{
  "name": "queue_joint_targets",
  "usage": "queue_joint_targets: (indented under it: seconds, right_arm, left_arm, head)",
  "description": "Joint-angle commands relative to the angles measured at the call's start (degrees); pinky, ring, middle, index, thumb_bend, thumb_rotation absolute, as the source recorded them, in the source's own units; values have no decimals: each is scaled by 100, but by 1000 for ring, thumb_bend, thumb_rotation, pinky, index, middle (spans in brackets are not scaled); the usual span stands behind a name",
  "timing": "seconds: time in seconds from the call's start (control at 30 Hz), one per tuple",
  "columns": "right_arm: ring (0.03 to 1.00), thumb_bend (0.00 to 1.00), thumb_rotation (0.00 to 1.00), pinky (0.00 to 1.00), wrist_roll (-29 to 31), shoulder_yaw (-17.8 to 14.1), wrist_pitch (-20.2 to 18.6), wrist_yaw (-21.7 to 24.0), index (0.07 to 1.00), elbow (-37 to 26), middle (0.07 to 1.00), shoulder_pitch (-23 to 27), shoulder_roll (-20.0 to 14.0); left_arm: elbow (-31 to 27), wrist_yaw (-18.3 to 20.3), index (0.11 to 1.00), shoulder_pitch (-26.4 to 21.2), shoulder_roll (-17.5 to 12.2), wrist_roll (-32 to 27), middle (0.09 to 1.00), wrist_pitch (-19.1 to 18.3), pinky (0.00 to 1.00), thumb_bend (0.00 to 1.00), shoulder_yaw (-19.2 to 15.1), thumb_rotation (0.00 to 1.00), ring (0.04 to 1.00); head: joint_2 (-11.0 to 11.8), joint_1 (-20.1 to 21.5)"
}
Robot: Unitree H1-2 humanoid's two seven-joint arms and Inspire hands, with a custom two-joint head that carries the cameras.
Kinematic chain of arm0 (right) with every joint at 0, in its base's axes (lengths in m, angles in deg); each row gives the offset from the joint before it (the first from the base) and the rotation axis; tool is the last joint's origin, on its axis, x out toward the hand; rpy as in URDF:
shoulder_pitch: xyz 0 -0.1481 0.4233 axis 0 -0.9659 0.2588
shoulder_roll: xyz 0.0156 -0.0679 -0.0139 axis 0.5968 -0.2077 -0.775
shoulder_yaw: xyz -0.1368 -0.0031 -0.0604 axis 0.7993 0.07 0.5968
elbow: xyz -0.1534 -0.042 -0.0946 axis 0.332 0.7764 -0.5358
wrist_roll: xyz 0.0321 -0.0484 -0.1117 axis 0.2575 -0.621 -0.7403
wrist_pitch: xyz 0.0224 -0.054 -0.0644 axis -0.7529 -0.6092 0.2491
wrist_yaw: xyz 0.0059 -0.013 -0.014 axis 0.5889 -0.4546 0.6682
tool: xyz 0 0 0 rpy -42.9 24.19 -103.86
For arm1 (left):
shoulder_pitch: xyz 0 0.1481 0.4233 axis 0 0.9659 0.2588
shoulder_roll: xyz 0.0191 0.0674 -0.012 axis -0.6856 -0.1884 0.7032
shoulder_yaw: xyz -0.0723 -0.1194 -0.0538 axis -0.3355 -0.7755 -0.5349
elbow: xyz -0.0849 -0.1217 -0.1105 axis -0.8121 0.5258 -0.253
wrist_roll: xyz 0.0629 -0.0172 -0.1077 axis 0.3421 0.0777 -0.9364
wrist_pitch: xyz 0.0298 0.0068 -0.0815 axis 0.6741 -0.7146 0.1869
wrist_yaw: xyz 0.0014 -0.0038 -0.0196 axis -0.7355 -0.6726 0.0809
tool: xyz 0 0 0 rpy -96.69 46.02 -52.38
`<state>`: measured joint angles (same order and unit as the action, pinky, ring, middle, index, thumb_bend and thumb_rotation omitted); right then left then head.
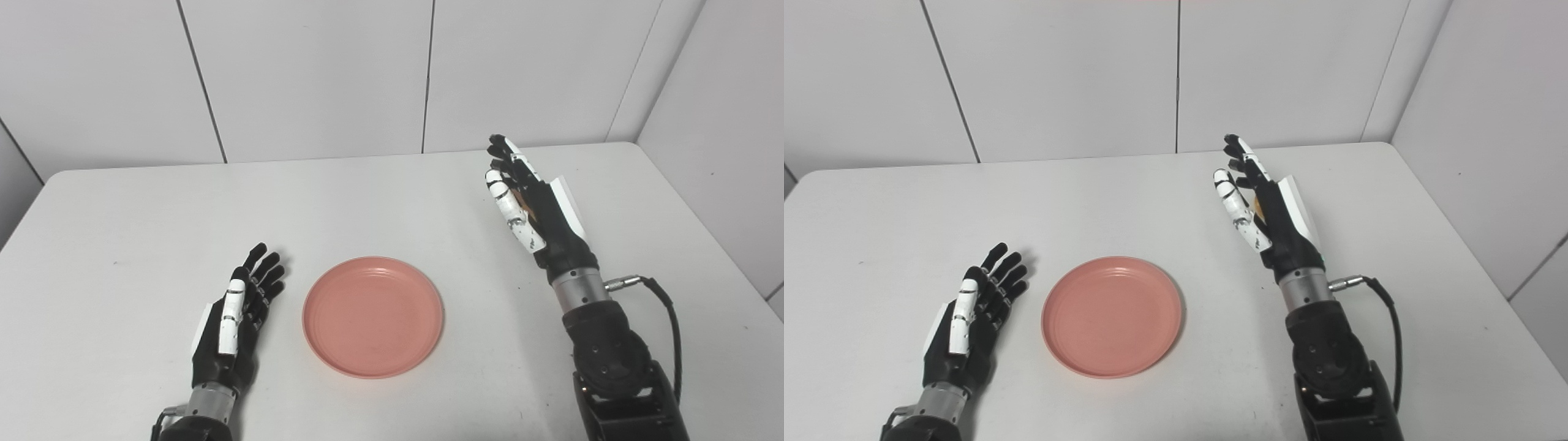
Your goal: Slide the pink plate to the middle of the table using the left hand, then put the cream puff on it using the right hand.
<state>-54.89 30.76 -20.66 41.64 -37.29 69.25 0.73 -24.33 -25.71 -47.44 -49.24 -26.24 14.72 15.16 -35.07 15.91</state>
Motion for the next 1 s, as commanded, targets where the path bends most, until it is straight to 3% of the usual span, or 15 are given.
queue_joint_targets:
  seconds: [0.0, 0.13, 0.33, 0.63, 0.77, 0.97]
  right_arm:
    - [879, 503, 985, 801, -211, -43, -113, -4, 906, -26, 905, 420, -154]
    - [856, 556, 932, 744, -649, 12, -160, -13, 879, 149, 894, 667, -393]
    - [866, 637, 830, 760, -1142, 85, -268, 207, 864, 572, 894, 1107, -843]
    - [869, 761, 559, 745, -1473, 165, -482, 504, 852, 1170, 900, 1621, -1180]
    - [877, 795, 514, 740, -1593, 275, -476, 612, 875, 1503, 918, 1777, -1321]
    - [934, 830, 478, 749, -1827, 486, -795, 933, 931, 1856, 976, 1981, -1470]
  left_arm:
    - [113, 22, 905, 97, -51, -62, 913, 1, 938, 481, -49, 1000, 914]
    - [157, 80, 907, 120, -58, -74, 915, 47, 942, 486, -86, 1000, 917]
    - [186, 121, 903, 150, -76, -172, 912, 48, 938, 464, -159, 1000, 915]
    - [210, 132, 903, 146, -100, -277, 915, -6, 946, 434, -206, 1000, 915]
    - [241, 128, 894, 129, -76, -310, 904, 5, 933, 428, -235, 1000, 902]
    - [157, 112, 897, 154, -82, -281, 907, -43, 933, 434, -216, 1000, 907]
  head:
    - [5, 0]
    - [18, 53]
    - [28, 88]
    - [35, 204]
    - [28, 158]
    - [17, 154]
